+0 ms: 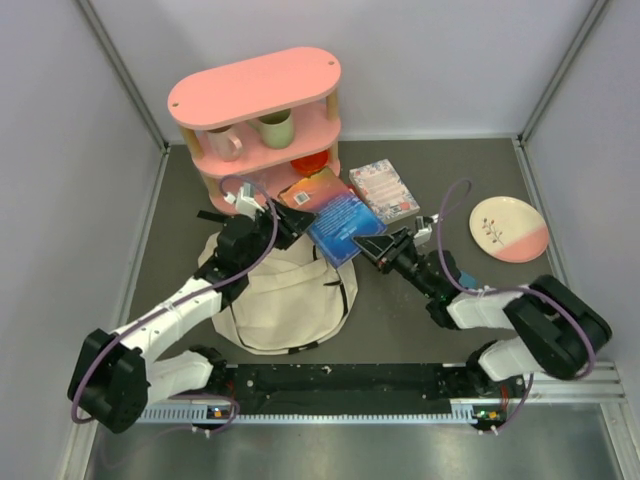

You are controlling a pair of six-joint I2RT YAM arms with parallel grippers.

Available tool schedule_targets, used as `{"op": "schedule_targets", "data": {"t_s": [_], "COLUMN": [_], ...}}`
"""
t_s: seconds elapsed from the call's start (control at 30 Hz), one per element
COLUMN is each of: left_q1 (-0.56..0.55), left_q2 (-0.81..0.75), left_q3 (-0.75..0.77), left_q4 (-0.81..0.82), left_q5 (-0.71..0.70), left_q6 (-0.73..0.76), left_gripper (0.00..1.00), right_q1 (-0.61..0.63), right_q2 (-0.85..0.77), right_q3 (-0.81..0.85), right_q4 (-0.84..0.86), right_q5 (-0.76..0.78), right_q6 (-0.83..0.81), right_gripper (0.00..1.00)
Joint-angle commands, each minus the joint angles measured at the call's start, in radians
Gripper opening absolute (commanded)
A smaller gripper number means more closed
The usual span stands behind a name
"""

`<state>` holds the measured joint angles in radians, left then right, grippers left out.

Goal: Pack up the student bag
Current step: Pick up the book from the center of the board.

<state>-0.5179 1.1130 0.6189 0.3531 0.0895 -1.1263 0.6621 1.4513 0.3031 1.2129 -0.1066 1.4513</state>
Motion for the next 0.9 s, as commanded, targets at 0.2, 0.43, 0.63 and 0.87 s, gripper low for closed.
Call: {"op": "schedule_targets", "data": {"t_s": [0.2,0.43,0.63,0.87], "left_q1": [-0.013,-0.013,-0.005,0.013], "left_q2": [0.060,0.157,0.156,0.094], "left_q3": [0.088,0.114,0.119,0.050], "left_q4": [0.294,0.460,0.460,0.460], "left_q5": [0.259,0.380,0.385,0.181], "left_q6": [0.125,0.086,0.108,-0.027], "left_gripper": [0.76,0.75,0.02,0.00], "right_q1": [-0.024,-0.114,-0.151,-0.153], "right_q2": [-0.387,-0.395,-0.361,-0.515], "right_q3": [0.162,0.180,0.208,0.154], "right_q4": [-0.501,-0.530,-0.523,-0.736], "right_q5": [-0.266,-0.444,-0.571,-0.287], "right_q6": [-0.362,-0.361,-0.358,-0.300], "right_gripper": [0.09,0.04,0.06,0.85]}}
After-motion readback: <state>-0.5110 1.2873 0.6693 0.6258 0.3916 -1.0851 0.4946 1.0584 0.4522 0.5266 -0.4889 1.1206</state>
